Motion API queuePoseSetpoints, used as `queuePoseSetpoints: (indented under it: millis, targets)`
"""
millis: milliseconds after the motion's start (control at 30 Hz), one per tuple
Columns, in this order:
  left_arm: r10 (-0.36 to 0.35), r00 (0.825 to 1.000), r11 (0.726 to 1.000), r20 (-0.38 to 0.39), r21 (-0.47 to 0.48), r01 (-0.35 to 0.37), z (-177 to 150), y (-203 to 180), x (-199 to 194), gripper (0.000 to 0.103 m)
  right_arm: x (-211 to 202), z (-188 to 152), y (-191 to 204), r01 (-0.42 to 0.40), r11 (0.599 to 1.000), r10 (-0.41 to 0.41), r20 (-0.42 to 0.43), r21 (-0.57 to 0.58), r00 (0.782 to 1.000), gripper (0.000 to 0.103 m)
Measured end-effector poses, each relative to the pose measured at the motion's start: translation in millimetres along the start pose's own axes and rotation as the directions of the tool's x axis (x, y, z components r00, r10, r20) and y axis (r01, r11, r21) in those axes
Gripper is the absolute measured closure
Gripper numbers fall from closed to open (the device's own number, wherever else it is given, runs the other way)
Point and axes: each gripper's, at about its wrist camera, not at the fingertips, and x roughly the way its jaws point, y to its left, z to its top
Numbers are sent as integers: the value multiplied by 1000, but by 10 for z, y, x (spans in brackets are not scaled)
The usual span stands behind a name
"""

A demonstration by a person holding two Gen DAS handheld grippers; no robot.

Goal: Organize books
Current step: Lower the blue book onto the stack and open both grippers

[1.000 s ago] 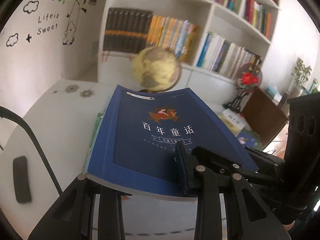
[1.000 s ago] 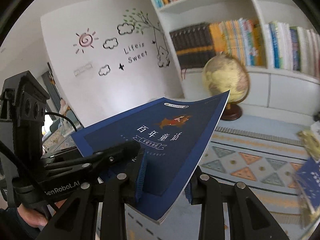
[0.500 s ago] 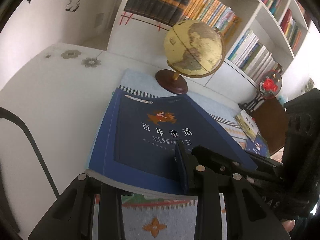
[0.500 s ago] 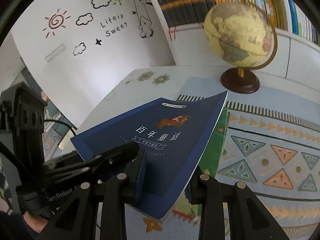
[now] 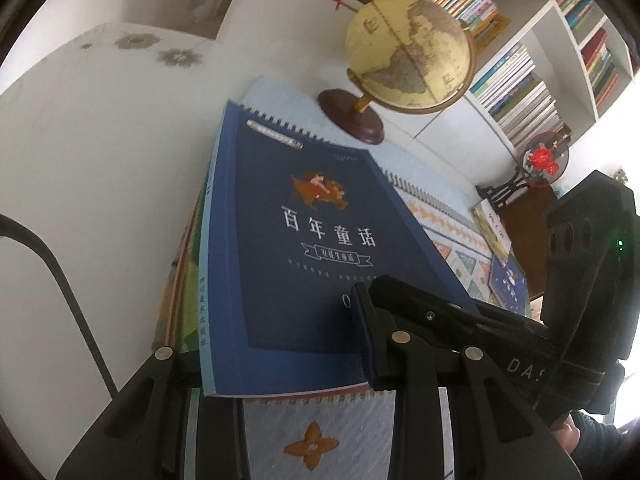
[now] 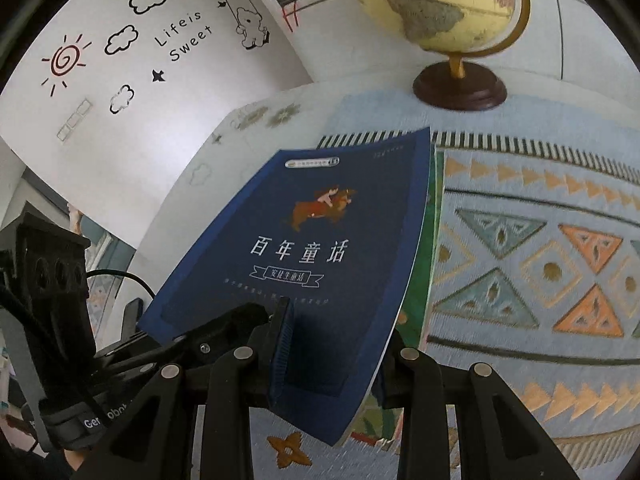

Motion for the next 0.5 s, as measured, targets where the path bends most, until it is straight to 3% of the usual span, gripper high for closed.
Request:
queuePoseSetpoints:
  millis: [200, 500]
  targets:
    - [4, 999, 1000, -51, -24, -5, -24, 86, 43, 74, 113, -49, -52, -16, 999, 17, -20, 39, 1000, 70]
    - [17, 998, 1000, -64, 8, -16, 8, 55, 117, 74, 54, -184, -89, 0, 998, 0, 4, 59, 1000, 70]
